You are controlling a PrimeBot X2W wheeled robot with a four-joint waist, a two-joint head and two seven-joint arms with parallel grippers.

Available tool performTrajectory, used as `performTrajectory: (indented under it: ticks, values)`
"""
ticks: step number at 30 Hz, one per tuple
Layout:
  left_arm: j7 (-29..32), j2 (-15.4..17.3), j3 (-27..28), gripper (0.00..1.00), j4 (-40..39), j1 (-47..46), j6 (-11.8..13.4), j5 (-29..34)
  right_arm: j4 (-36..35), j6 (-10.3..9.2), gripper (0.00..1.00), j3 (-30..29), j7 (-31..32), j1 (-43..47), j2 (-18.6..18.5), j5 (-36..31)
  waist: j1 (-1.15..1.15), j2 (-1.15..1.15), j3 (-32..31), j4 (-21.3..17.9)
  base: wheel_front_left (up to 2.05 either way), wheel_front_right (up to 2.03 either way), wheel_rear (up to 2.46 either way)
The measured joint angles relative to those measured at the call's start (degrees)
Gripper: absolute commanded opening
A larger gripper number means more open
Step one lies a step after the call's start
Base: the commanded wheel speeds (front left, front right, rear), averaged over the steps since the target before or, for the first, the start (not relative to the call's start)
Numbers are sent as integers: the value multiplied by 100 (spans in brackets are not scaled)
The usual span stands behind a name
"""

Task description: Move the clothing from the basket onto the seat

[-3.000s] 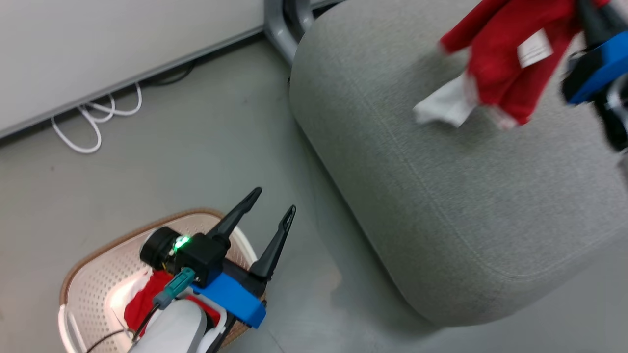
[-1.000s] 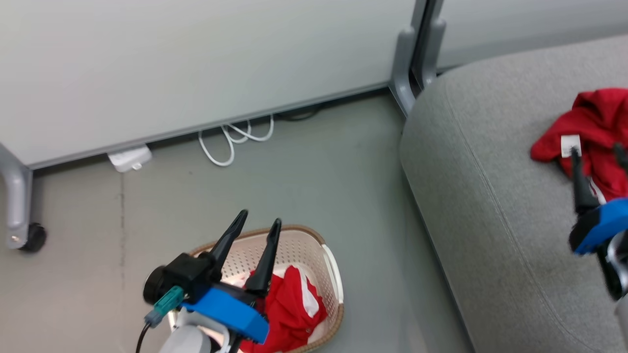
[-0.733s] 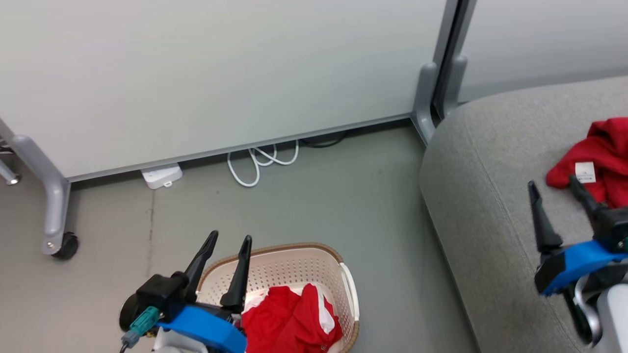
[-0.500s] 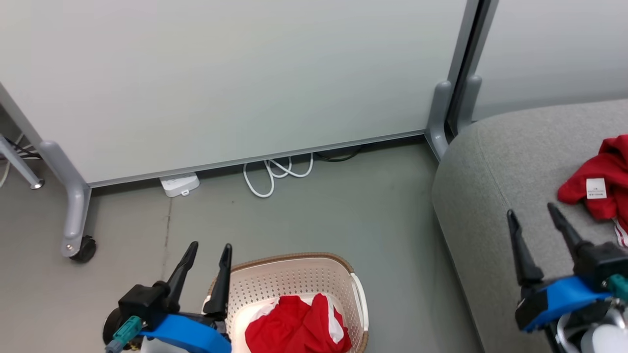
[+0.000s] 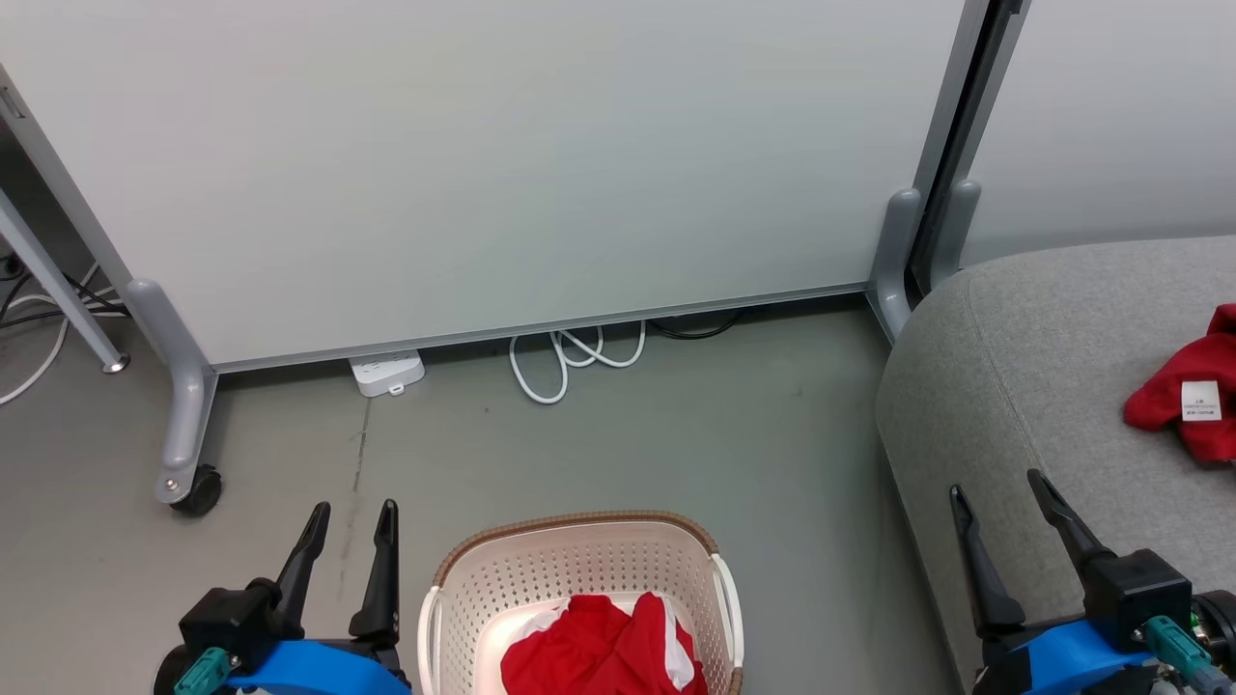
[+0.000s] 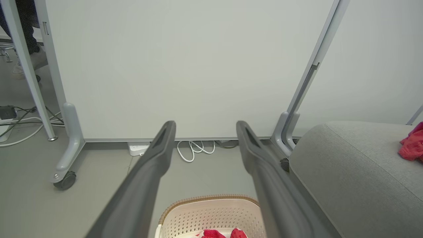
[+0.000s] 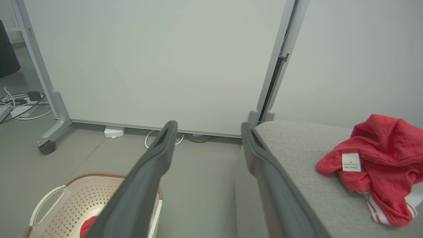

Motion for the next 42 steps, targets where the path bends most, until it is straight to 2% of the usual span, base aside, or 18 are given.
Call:
performTrajectory:
  ticks: [15, 23, 28, 34, 42]
  values:
    - [0, -49, 91, 100, 113, 94, 0, 49, -91, 0, 100, 38, 49, 32, 49, -131, 0, 0, 34, 150, 0, 0, 0]
    - [0, -60, 137, 100, 63, 98, 0, 65, -152, 0, 100, 42, 51, 10, 47, -129, 0, 0, 223, 106, 0, 0, 0]
    - [0, -55, 48, 100, 56, -88, 0, 83, -244, 0, 100, 93, 31, -278, 49, -105, 0, 0, 591, -10, 0, 0, 0]
    - [0, -56, -187, 100, 146, -559, 0, 88, -343, 0, 100, 156, -58, -781, 64, -64, 1, 0, 1316, -183, 0, 0, 0]
    - [1, 105, -803, 100, 915, -1249, 0, 82, -286, 0, 100, 443, -259, -1533, 57, -53, 1, 0, 2347, -588, 0, 0, 0]
